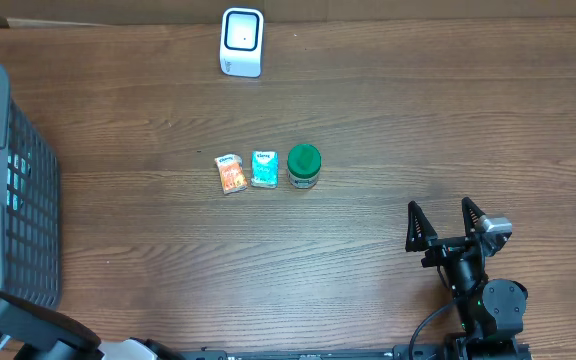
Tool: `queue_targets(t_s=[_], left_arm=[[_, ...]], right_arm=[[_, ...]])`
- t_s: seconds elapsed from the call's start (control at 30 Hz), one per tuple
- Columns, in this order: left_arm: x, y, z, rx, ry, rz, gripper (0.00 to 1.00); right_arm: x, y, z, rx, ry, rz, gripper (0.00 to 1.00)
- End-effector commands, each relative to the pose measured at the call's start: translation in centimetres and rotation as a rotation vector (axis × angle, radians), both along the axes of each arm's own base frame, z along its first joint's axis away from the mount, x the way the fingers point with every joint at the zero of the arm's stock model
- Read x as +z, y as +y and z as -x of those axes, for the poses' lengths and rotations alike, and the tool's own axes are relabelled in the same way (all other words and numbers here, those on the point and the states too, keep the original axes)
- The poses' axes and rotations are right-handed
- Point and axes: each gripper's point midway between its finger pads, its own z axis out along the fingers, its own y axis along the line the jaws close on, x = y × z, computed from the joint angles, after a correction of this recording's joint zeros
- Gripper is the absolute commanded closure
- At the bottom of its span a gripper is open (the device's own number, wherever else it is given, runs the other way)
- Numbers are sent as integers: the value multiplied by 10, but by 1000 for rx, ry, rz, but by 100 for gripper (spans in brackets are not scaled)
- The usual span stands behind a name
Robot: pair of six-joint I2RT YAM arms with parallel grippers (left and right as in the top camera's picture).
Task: Scan the item barcode
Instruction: 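Reach into the basket and grasp the clear plastic bag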
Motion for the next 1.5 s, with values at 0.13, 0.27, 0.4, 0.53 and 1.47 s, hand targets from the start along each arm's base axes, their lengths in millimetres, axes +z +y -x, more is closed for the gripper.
queue_targets(t_s=[0.13, 0.27, 0.4, 0.53, 1.47], left_arm=[[-56, 4, -1, -43, 39, -19, 0], [-71, 13, -7, -44, 35, -20, 0], [-83, 21, -16, -53, 17, -27, 0], [-106, 30, -42, -113, -70, -20, 0], [93, 5, -80, -134, -645, -208, 96]], right_arm=[[-3, 0, 0, -2, 3, 5, 0], [-3, 0, 0, -2, 3, 5, 0], [-3, 0, 0, -2, 3, 5, 0], [-3, 0, 0, -2, 3, 5, 0], [-3, 0, 0, -2, 3, 5, 0]])
